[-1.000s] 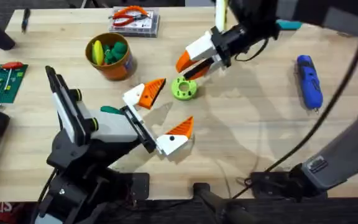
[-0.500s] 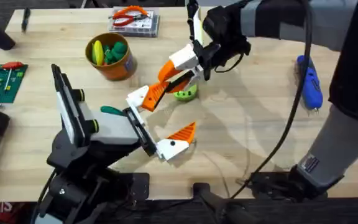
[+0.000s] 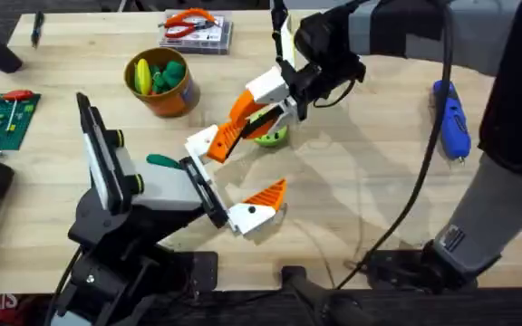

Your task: Pick up the gripper from the table and insert it into the empty holder that is missing its gripper. Then pick up a screw, insert it into the mounting hole, and use the screwdriver to tighten it. Finally, clean up the table by picking up the vegetable and placing it into the bucket.

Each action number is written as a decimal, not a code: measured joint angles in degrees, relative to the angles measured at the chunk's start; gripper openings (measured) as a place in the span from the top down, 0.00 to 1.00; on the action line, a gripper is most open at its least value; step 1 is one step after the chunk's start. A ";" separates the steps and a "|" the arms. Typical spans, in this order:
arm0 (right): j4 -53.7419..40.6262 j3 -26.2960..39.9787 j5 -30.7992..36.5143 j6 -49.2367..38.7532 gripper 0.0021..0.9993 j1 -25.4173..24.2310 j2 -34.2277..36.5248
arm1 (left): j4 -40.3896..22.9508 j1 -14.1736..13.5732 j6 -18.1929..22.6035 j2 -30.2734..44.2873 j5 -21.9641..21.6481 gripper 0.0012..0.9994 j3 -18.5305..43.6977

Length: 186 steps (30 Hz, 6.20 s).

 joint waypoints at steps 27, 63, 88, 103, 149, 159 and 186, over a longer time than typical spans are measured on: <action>0.54 0.00 -2.66 -4.88 0.98 0.37 0.00 | 0.04 0.00 0.04 0.00 -1.46 0.02 0.00; 35.94 0.00 2.54 24.28 0.99 5.80 0.11 | 0.16 0.61 -0.54 0.00 -16.05 0.02 0.00; 46.65 0.00 9.19 36.95 0.99 7.14 0.11 | -0.26 0.48 -1.64 0.00 -23.17 0.02 0.00; 46.68 0.45 10.79 33.23 0.99 10.30 0.11 | -0.48 0.81 -2.52 0.00 -26.52 0.02 0.00; 31.54 0.72 3.31 11.93 1.00 7.34 0.11 | -0.04 1.35 -1.64 0.00 -17.35 0.02 0.00; 31.57 0.72 3.83 11.79 0.90 7.10 0.11 | 0.04 1.33 -1.64 0.00 -15.31 0.02 0.00; 29.88 0.70 -4.12 10.68 0.24 5.69 0.11 | 0.26 0.00 -1.20 0.00 -3.53 0.02 0.00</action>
